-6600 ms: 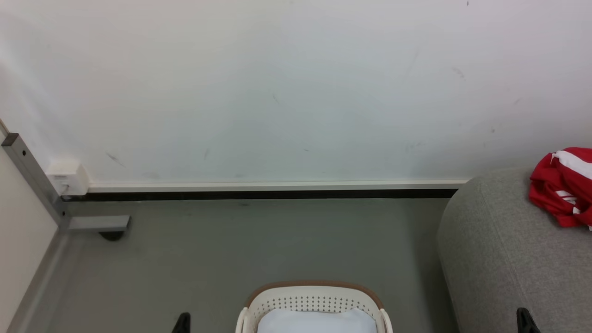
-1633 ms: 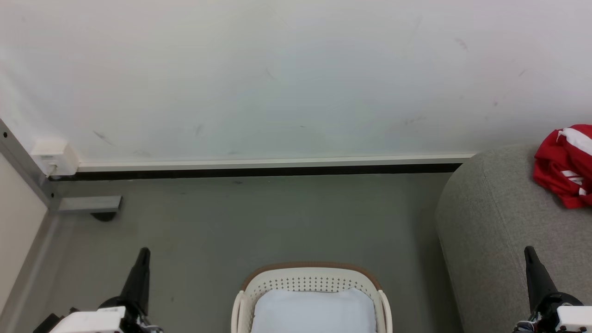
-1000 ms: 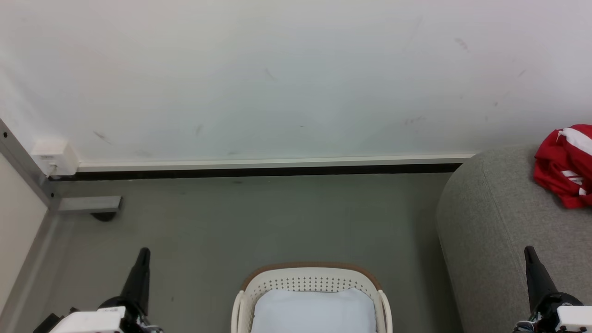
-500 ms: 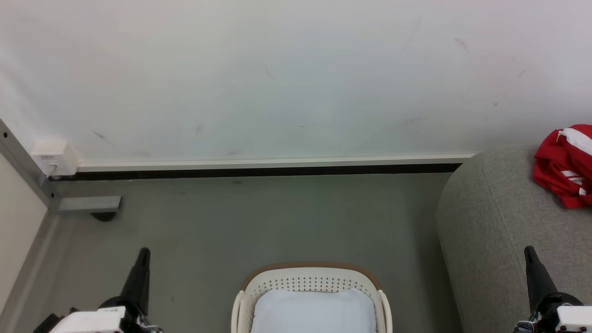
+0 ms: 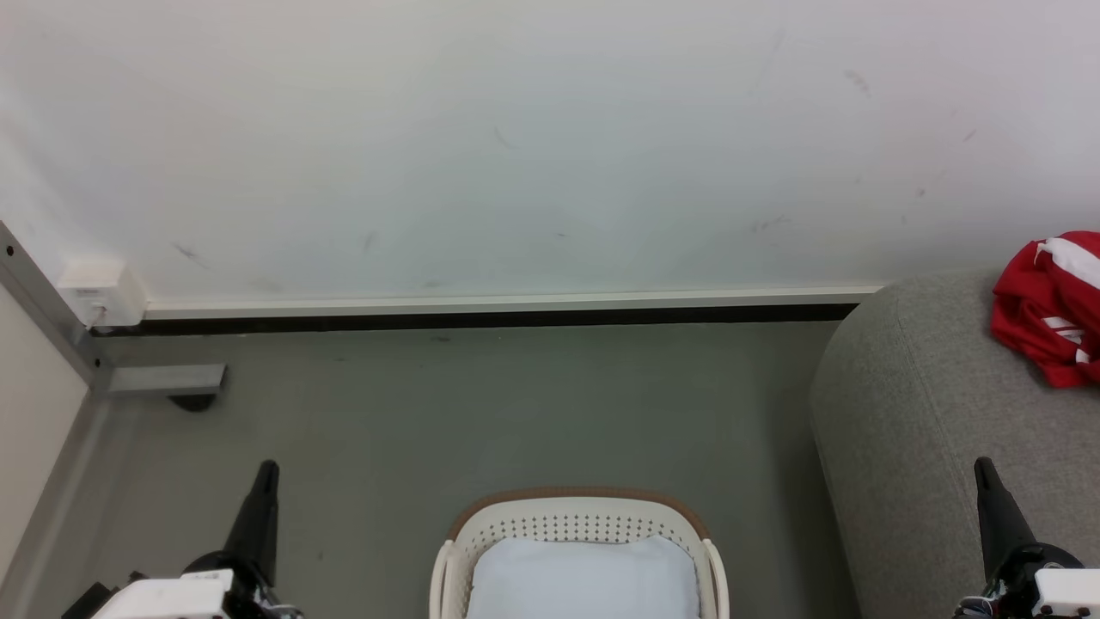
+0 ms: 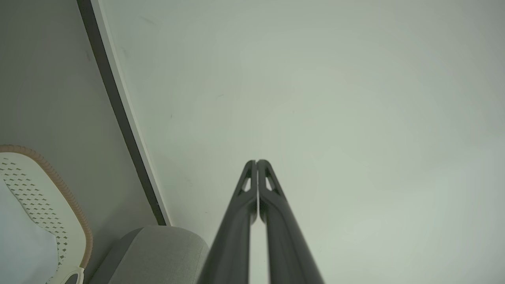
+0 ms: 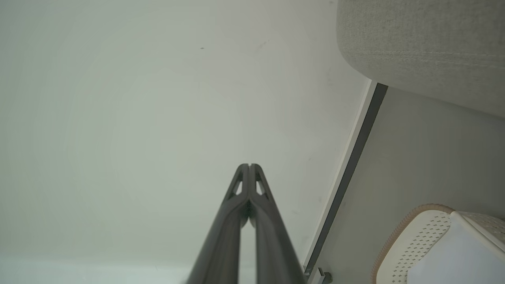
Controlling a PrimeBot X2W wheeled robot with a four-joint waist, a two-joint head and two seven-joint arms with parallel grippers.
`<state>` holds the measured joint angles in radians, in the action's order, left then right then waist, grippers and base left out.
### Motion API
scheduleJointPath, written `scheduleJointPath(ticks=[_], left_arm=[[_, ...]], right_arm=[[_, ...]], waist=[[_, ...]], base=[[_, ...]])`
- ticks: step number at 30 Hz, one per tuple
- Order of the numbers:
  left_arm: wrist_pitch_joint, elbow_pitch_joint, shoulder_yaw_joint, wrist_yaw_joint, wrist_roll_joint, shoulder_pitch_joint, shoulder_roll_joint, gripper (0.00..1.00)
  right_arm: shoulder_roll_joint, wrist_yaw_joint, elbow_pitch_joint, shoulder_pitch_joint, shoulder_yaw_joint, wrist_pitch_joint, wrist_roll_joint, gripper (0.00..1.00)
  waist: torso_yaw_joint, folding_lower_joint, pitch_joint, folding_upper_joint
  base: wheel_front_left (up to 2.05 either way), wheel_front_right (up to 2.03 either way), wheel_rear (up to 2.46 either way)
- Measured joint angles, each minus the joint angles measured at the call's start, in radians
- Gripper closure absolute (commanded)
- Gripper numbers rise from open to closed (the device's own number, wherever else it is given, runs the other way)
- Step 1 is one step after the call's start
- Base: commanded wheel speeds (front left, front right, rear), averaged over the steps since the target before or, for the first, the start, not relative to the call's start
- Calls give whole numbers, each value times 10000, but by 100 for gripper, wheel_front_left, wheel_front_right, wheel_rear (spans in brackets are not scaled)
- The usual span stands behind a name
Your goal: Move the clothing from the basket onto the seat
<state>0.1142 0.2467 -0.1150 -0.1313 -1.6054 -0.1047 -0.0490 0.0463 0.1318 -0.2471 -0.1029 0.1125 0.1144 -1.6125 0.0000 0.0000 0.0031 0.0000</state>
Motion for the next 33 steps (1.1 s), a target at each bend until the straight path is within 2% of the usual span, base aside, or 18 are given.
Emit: scheduleJointPath(ticks=[33], left_arm=[[-2, 0, 0, 0, 0, 0, 0, 100]], right_arm=[[2, 0, 0, 0, 0, 0, 0, 100]], waist=[[0, 0, 0, 0]], base=[[0, 0, 0]])
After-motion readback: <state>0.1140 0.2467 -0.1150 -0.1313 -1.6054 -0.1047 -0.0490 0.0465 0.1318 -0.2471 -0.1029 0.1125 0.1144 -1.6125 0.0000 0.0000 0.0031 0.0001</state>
